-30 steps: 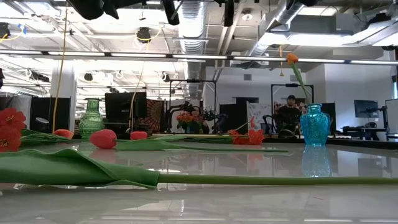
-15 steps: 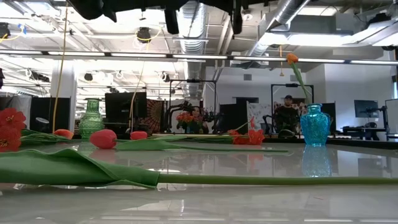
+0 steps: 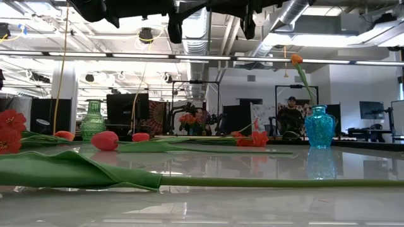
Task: Sort flowers into vase by color
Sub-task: Put the right orange tulip into the top blue vase
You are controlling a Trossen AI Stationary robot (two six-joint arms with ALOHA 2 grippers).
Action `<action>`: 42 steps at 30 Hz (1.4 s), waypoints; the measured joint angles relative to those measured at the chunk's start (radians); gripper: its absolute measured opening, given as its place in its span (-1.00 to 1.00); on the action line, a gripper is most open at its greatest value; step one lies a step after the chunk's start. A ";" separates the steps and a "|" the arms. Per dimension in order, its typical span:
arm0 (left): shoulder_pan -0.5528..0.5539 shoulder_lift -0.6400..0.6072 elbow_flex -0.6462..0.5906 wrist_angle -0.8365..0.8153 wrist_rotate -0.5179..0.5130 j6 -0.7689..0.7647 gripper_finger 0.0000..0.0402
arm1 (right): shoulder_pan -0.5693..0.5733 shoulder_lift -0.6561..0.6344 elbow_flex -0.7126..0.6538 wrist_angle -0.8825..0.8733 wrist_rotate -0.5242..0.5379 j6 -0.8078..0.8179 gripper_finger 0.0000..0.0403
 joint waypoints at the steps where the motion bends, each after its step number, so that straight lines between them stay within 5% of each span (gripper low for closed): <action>1: 0.000 0.000 0.000 -0.007 0.000 0.001 -0.37 | 0.000 0.000 0.000 0.000 -0.001 0.000 -0.89; 19: -0.009 0.001 0.000 -0.066 0.020 0.054 -0.37 | -0.014 0.016 0.000 0.002 -0.001 0.048 -0.89; 42: -0.012 0.000 0.000 -0.099 -0.078 0.091 -0.49 | -0.026 0.020 0.000 -0.008 -0.002 0.049 -0.89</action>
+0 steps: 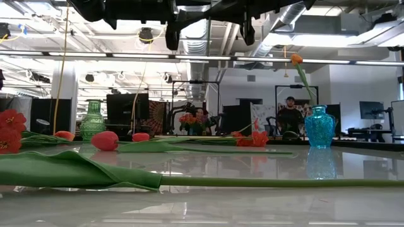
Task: Sort flowers into vase by color
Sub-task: Put the right orange tulip into the top blue vase
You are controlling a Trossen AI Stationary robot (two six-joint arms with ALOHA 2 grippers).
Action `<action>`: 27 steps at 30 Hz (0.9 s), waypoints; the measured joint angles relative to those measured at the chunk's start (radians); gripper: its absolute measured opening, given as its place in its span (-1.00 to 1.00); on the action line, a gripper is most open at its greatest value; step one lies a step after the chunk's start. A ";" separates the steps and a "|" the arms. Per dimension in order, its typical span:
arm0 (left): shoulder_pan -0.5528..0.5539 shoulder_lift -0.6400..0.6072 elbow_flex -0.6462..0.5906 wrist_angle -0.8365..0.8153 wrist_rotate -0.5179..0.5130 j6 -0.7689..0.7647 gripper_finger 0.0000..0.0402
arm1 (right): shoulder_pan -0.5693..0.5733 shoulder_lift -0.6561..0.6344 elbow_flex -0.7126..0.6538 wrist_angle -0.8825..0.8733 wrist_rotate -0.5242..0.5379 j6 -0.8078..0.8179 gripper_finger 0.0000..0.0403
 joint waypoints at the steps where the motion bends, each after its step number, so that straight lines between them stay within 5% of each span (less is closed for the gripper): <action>1: 0.000 0.000 0.000 0.002 -0.008 0.009 -0.52 | 0.000 0.000 0.000 -0.003 0.000 0.000 -0.89; 19: -0.013 0.043 0.058 -0.016 -0.031 0.067 -0.63 | -0.006 0.000 0.000 -0.024 -0.001 -0.007 -0.89; 27: -0.008 0.041 0.058 -0.027 -0.033 0.070 -0.95 | -0.005 0.000 0.000 -0.023 -0.001 -0.008 -0.85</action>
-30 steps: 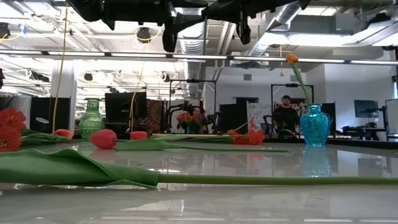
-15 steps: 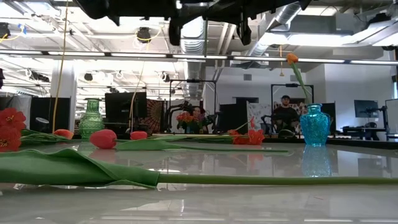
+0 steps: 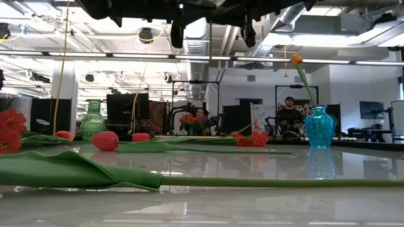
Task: Sort flowers into vase by color
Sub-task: Put the right orange tulip into the top blue vase
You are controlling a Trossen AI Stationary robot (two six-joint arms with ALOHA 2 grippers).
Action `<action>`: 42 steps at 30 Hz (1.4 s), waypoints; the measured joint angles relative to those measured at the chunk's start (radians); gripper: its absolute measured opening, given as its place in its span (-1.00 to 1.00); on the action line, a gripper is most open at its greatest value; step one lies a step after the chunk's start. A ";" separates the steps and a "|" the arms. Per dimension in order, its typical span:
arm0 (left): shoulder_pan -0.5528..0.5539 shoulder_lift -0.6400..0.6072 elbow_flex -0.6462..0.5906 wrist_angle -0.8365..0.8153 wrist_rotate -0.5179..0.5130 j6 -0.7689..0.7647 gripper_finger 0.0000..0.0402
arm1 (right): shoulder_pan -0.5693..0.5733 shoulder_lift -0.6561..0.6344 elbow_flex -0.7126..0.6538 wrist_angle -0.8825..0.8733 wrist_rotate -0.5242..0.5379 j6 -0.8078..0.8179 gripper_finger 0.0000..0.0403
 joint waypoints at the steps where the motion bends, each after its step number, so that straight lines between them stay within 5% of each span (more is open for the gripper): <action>1: 0.000 0.000 0.000 0.001 -0.002 0.006 -0.97 | 0.000 0.000 0.000 0.001 0.000 0.000 -0.82; 11: 0.003 0.000 0.000 0.005 -0.059 0.027 -1.00 | -0.017 -0.054 0.000 -0.061 0.000 -0.004 -0.36; 20: 0.063 0.061 0.150 -0.040 -0.070 0.124 -1.00 | -0.080 -0.221 0.000 -0.437 0.001 -0.068 0.13; 29: 0.114 0.398 0.491 -0.037 0.058 0.124 -1.00 | -0.070 -0.415 0.000 -0.796 0.170 -0.081 0.18; 42: 0.118 0.969 1.242 -0.029 0.053 0.193 -1.00 | 0.084 -0.619 0.000 -1.230 0.328 0.181 0.18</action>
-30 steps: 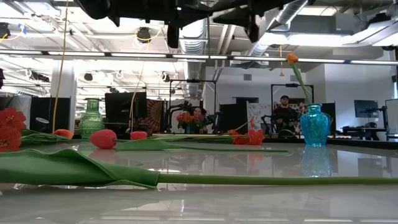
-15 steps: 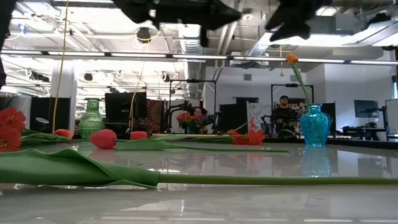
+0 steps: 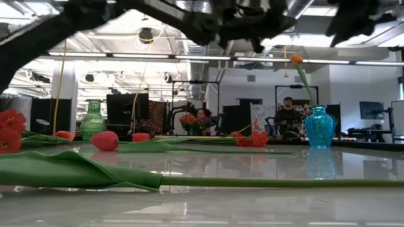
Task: Sort flowers into vase by color
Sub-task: Put the right orange tulip into the top blue vase
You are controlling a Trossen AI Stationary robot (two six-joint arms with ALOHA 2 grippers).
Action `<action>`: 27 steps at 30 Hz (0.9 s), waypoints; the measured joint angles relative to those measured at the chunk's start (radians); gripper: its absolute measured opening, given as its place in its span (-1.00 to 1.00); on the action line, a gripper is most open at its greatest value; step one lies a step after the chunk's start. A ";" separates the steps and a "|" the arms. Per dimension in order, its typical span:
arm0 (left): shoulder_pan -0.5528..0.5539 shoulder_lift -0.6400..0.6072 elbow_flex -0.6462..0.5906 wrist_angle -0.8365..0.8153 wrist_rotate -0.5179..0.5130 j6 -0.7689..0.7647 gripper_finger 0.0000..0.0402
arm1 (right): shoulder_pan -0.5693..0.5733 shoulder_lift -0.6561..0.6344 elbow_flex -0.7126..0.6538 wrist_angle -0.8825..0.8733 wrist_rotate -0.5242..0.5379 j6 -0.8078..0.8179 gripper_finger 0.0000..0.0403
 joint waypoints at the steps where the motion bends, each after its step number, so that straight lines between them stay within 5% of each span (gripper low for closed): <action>1: 0.001 0.049 0.066 -0.002 0.000 0.000 -1.00 | 0.016 -0.011 0.000 -0.022 0.012 0.027 0.18; 4: 0.001 0.182 0.244 0.000 -0.011 0.012 -1.00 | 0.064 -0.039 0.000 -0.077 0.050 0.107 0.18; 7: 0.000 0.205 0.172 0.199 -0.142 0.048 -1.00 | 0.109 -0.057 0.000 -0.092 0.072 0.170 0.18; 11: 0.015 0.221 0.136 0.210 -0.235 0.041 -1.00 | 0.156 -0.065 0.000 -0.091 0.096 0.246 0.18; 16: 0.026 0.238 0.136 0.194 -0.088 0.036 -1.00 | 0.189 -0.046 0.000 -0.085 0.185 0.243 0.18; 24: 0.028 0.158 0.136 0.160 0.070 -0.026 -1.00 | 0.189 -0.043 -0.001 0.012 0.557 0.003 0.12; 27: 0.033 0.107 0.136 0.077 0.097 -0.032 -1.00 | 0.171 -0.062 -0.001 0.041 0.611 -0.067 0.08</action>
